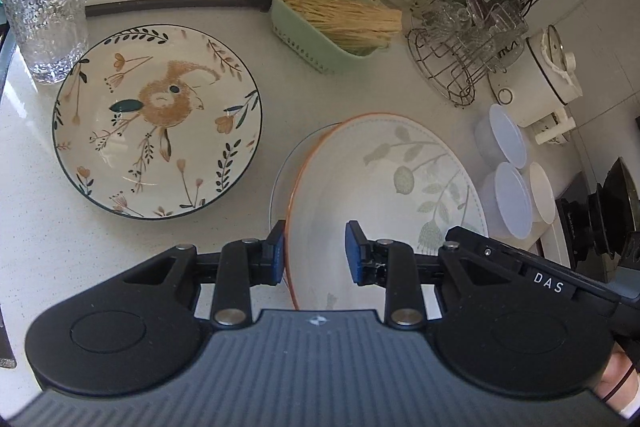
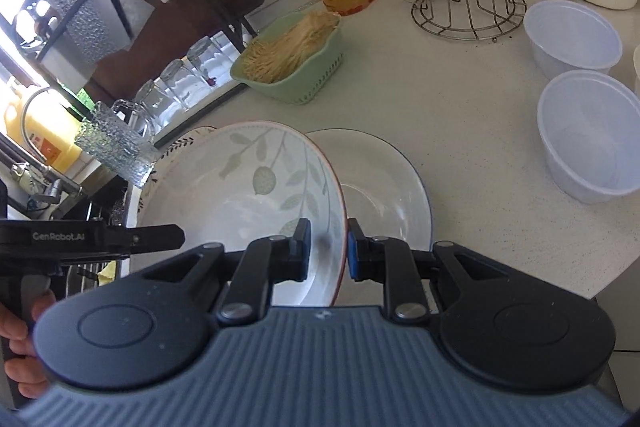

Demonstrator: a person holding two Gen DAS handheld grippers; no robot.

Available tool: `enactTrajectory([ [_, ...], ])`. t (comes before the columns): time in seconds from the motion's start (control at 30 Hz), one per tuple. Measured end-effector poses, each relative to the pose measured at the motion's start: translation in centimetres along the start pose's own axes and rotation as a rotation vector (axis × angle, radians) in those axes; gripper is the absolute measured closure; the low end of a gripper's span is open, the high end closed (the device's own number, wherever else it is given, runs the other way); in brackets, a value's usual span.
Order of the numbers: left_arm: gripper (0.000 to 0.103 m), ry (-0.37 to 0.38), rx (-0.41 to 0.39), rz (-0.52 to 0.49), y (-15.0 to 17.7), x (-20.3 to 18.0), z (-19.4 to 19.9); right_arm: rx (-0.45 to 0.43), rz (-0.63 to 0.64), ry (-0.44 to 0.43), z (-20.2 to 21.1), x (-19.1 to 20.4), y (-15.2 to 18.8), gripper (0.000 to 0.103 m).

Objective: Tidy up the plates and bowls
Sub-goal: 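Carry the leaf-pattern plate with the left gripper onto the pink-rose plate, then open the left gripper and release the leaf-pattern plate on the stack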

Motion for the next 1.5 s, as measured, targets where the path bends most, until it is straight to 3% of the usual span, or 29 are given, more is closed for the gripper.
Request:
enactTrajectory([
  [0.4,0.07,-0.085,0.091,-0.002,-1.3,0.2,-4.1,0.082,-0.04,-0.007,-4.3,-2.3,-0.2,0.081],
  [0.67,0.069,-0.114,0.127,-0.122,-2.9,-1.7,-5.0,0.074,-0.067,0.008,-4.7,-2.9,-0.8,0.079],
  [0.9,0.068,-0.101,0.185,-0.156,-2.7,-1.3,-5.8,0.067,-0.061,0.029,-4.7,-2.8,-1.2,0.079],
  [1.1,0.068,-0.115,0.189,-0.183,-3.1,-1.5,-5.6,0.079,-0.084,0.004,-5.0,-3.0,-0.8,0.08],
  [1.27,0.066,-0.16,0.183,-0.148,-3.4,-0.9,-5.2,0.085,-0.088,-0.027,-5.1,-2.5,-0.5,0.081],
  [1.5,0.063,-0.131,0.127,-0.088,-3.9,-0.7,-3.9,0.056,-0.084,-0.001,-4.6,-2.7,-0.6,0.08],
])
Point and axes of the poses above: each gripper's, at about its wrist camera, not at the fingertips, and z roughly against the way its jaws point, x to its left, y to its underside, the point moved 4 cm from there along -z, roughly the way its jaws point, and after that the axes turned 1 degree about z, right-handed, at the moved point
